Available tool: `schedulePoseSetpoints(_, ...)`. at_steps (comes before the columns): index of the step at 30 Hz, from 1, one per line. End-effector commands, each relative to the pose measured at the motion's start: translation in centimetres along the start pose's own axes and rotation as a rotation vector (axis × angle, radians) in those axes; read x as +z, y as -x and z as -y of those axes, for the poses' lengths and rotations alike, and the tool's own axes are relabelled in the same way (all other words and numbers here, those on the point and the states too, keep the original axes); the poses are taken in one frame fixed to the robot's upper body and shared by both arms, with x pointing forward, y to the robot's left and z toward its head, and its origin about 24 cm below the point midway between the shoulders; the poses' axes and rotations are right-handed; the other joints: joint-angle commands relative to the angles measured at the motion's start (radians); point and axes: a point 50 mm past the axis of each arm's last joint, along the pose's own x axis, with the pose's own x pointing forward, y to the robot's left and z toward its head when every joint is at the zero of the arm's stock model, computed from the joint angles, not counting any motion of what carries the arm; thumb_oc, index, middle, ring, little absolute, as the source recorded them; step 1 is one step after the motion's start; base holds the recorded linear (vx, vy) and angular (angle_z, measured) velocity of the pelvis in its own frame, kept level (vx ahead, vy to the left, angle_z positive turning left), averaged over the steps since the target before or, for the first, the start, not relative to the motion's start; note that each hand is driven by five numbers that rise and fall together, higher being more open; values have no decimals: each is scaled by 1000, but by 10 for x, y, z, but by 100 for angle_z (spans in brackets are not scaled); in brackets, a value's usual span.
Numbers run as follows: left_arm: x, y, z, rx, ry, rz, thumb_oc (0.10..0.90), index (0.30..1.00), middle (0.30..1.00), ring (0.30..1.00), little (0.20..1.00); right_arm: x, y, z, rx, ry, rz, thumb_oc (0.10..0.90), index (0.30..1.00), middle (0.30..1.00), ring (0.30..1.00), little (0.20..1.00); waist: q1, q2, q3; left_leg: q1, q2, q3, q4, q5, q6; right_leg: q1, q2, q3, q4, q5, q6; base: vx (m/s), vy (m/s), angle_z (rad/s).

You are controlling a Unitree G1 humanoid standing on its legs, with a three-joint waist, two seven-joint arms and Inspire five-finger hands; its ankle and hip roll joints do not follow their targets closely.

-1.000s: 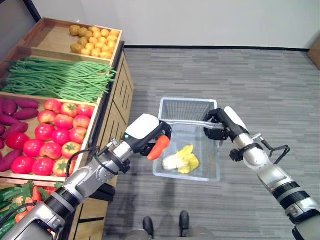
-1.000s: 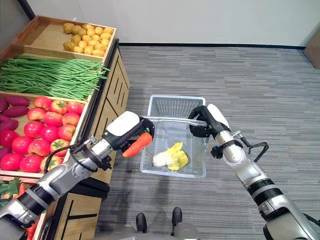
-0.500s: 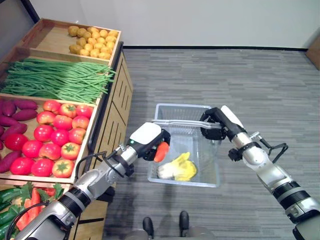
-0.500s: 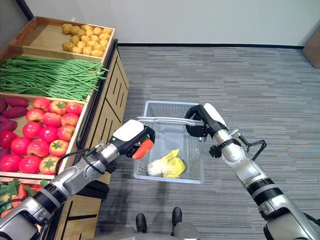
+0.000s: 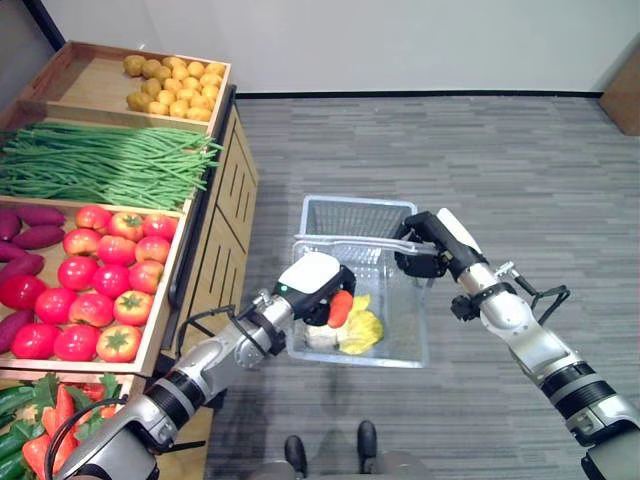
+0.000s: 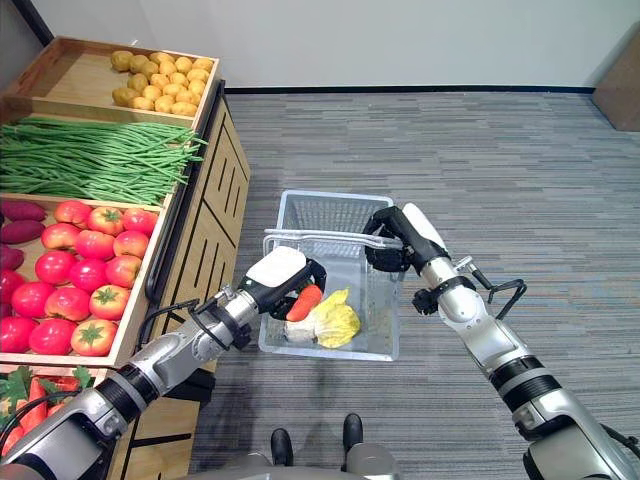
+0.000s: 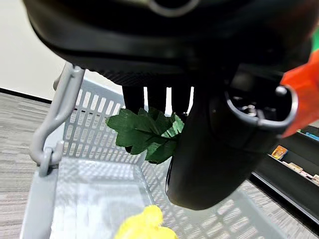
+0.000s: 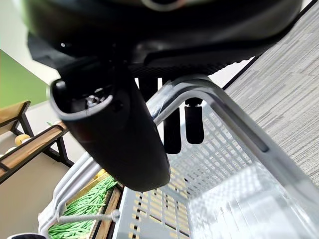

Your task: Get the vegetables into the basket

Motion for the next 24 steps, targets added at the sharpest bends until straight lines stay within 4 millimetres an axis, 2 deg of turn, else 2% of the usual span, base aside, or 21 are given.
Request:
schedulePoseSetpoints(1, 6, -26, -22, 68, -66, 76, 400, 300, 300, 300, 300, 90, -26, 23, -146, -194, 438, 400, 300, 300, 300, 300, 2, -83, -137, -10, 47, 17, -1, -32, -62, -13, -175, -26, 8, 32, 147, 0, 0, 0)
schedulePoseSetpoints(7, 1, -26, -12, 47, -45, 30, 400, 300, 300, 300, 300, 95, -24, 20, -130, -234, 461, 400, 300, 300, 300, 300, -2, -82, -136, -7, 51, 20, -1, -32, -63, -12, -172, -24, 8, 30, 144, 0, 0, 0)
schedulePoseSetpoints(17, 13, -36, -3, 31, -26, 55, 400, 300, 300, 300, 300, 107, -24, 13, -109, -283, 510, 400, 300, 300, 300, 300, -8, -83, -134, -4, 57, 23, -1, -33, -64, -10, -165, -21, 8, 24, 141, 0, 0, 0)
schedulePoseSetpoints(24, 1, -34, 8, -30, -79, -3, 400, 300, 300, 300, 300, 115, -18, 14, -92, -304, 556, 400, 300, 300, 300, 300, -12, -82, -134, -3, 61, 26, -1, -33, -66, -9, -162, -20, 7, 21, 139, 0, 0, 0)
